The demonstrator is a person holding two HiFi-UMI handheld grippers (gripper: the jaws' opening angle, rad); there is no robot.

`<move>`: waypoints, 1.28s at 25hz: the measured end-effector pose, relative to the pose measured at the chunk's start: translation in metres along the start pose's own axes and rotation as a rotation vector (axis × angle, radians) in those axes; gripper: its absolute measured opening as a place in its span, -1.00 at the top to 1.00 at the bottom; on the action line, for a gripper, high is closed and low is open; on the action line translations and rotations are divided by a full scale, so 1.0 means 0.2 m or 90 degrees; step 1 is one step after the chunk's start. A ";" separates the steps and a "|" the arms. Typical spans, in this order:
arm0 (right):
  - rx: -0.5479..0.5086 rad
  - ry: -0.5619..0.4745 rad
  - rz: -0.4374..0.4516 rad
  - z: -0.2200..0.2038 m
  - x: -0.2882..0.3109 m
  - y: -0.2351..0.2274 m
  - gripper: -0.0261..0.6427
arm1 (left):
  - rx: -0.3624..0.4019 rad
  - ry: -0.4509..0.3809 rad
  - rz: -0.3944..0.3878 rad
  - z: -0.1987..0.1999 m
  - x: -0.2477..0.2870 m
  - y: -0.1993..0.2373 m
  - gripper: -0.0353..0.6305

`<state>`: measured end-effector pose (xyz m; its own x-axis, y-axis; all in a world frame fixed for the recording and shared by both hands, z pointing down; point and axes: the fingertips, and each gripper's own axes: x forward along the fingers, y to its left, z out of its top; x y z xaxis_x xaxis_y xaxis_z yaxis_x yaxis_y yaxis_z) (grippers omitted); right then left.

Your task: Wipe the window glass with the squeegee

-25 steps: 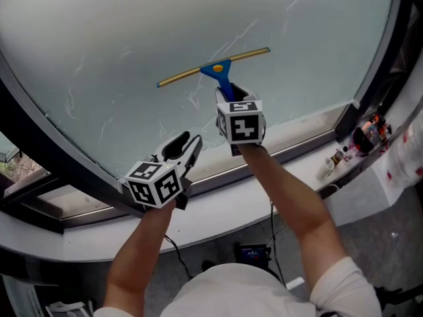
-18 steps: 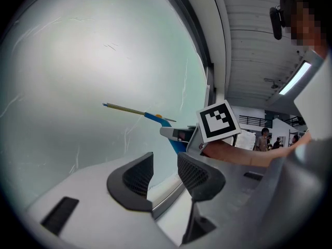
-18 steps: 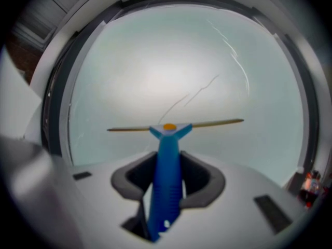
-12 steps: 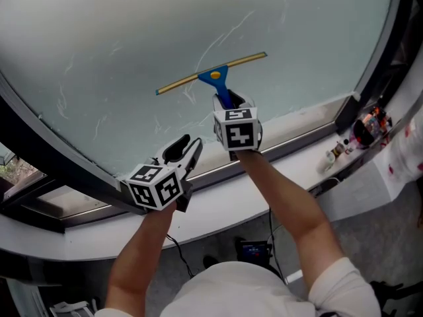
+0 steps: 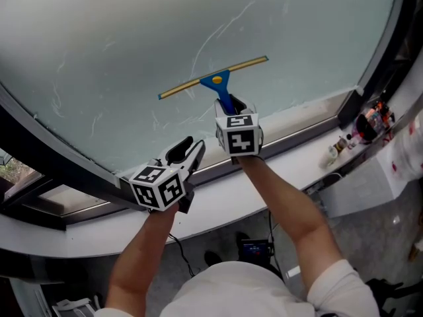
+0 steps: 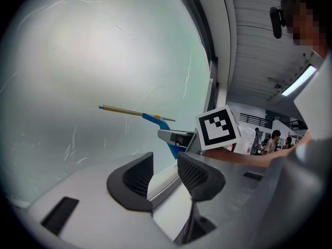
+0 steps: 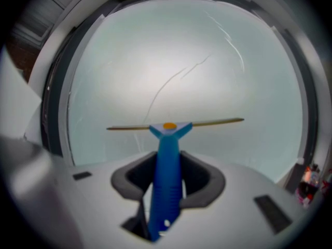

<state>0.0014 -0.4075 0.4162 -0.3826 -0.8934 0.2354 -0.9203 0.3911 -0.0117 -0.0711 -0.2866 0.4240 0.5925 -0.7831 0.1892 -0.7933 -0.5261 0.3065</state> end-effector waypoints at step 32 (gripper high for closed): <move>-0.022 0.070 -0.007 -0.50 0.11 -0.06 0.47 | -0.038 0.067 0.014 -0.31 0.04 0.06 0.39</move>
<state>0.0127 -0.4091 0.5192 -0.3593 -0.8689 0.3406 -0.9205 0.3901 0.0240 -0.0666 -0.2778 0.4874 0.5892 -0.7531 0.2927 -0.7982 -0.4863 0.3554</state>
